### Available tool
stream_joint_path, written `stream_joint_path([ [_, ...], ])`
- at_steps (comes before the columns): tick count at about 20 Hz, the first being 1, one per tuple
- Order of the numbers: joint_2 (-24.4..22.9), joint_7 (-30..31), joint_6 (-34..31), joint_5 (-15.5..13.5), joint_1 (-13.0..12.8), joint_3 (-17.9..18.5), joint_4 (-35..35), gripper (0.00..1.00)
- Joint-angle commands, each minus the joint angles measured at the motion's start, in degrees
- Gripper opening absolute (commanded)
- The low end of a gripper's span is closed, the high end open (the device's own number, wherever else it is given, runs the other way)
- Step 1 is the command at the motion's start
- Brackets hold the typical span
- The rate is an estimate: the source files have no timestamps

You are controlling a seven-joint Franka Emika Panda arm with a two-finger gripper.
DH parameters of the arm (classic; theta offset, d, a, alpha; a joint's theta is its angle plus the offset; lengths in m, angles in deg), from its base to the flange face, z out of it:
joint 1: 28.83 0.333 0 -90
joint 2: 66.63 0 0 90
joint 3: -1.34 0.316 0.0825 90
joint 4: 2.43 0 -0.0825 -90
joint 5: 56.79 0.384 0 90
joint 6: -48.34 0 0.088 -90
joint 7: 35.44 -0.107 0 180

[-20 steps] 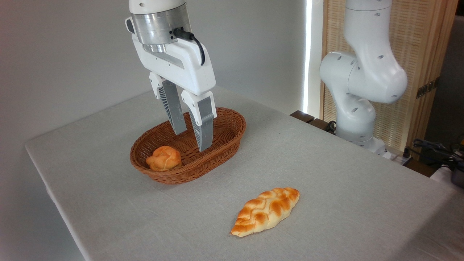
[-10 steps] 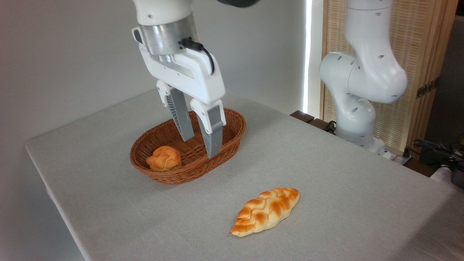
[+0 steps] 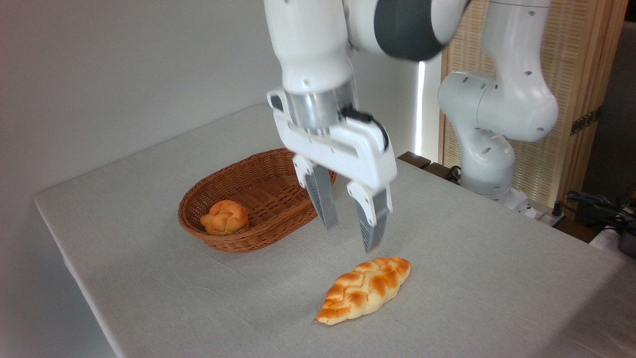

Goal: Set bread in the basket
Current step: 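Move the open gripper from above the basket toward the braided loaf, then lower the gripper onto the braided loaf and close on it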

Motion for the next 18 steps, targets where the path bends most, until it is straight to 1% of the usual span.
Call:
stream_joint_path([
  [1,-0.82,-0.44,6.35,1.67,-0.42,0.42,-6.09,1.00],
  [6,-0.64,-0.44,11.10,1.84,-0.51,0.51,-10.05,1.00],
  [7,-0.56,-0.44,11.46,2.71,-0.51,0.51,-10.14,1.00],
  [9,-0.56,-0.35,11.55,5.52,-0.51,0.51,-10.14,1.00],
  [13,-0.47,-0.35,12.42,5.80,-0.51,0.60,-11.28,1.00],
  [16,-0.38,-0.17,16.36,5.80,-0.51,0.69,-14.35,1.00],
  [18,0.40,0.09,21.02,5.80,-0.51,0.86,-16.99,1.00],
])
